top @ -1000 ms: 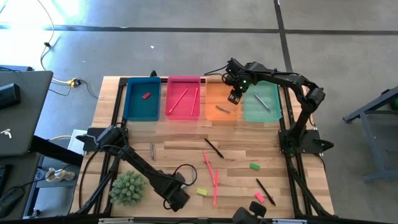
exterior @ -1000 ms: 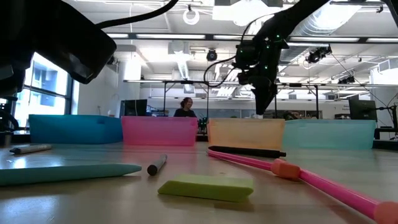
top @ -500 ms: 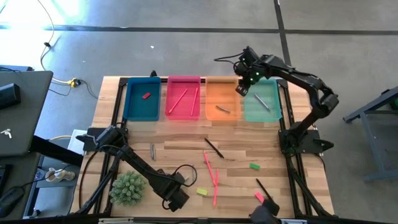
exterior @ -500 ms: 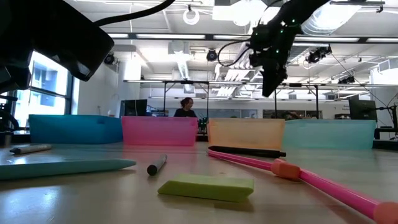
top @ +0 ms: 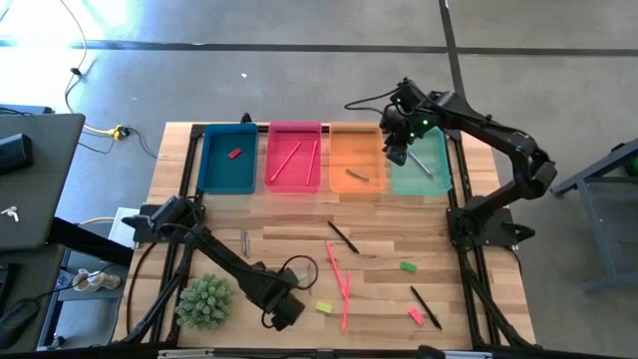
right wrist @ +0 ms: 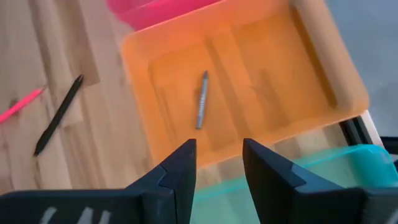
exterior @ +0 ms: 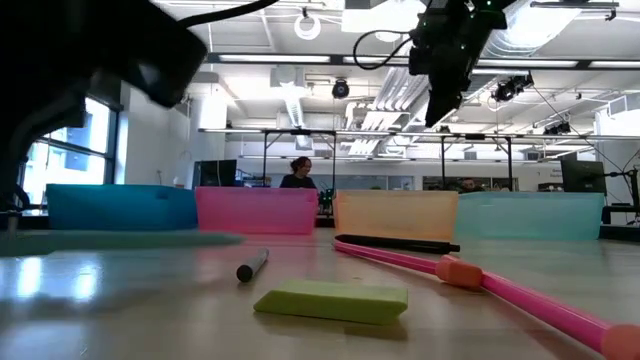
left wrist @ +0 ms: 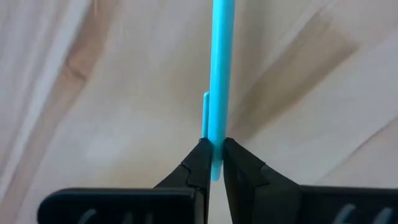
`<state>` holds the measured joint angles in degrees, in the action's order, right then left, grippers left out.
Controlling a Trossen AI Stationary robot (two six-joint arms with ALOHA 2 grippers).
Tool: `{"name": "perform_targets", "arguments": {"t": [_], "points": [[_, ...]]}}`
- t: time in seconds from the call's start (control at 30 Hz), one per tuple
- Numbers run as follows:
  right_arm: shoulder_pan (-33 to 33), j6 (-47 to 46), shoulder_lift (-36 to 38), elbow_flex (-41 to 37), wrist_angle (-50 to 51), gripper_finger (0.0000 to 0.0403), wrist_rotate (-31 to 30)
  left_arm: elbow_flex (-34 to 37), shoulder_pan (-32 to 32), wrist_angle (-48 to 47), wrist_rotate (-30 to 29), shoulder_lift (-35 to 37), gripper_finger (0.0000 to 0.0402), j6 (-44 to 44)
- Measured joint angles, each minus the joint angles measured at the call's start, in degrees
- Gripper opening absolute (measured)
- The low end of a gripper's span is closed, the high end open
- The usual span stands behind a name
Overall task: Sort crayons/erasers/pens/pencils in bins
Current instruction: Put the blue pen into the green bin
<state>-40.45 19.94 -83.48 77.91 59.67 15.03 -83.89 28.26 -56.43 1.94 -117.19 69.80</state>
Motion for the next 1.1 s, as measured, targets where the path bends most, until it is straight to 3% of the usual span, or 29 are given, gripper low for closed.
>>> {"name": "perform_targets", "arguments": {"t": [0.43, 0.87, 1.1], "points": [[4.9, 2.2, 0.7, 0.0, 5.3, 0.0124, 0.0, -0.2, -7.6, 0.3, -1.7, 3.7, 0.0017, -10.4], [7.9, 3.0, 0.7, 0.0, 8.0, 0.0124, 0.5, -0.3, -15.1, 0.2, -13.2, 13.5, 0.0001, -15.6], [9.7, 3.5, 0.7, 0.0, 8.4, 0.0124, 0.6, -0.3, -18.1, 0.1, -14.1, 15.7, 0.0001, -17.2]]}}
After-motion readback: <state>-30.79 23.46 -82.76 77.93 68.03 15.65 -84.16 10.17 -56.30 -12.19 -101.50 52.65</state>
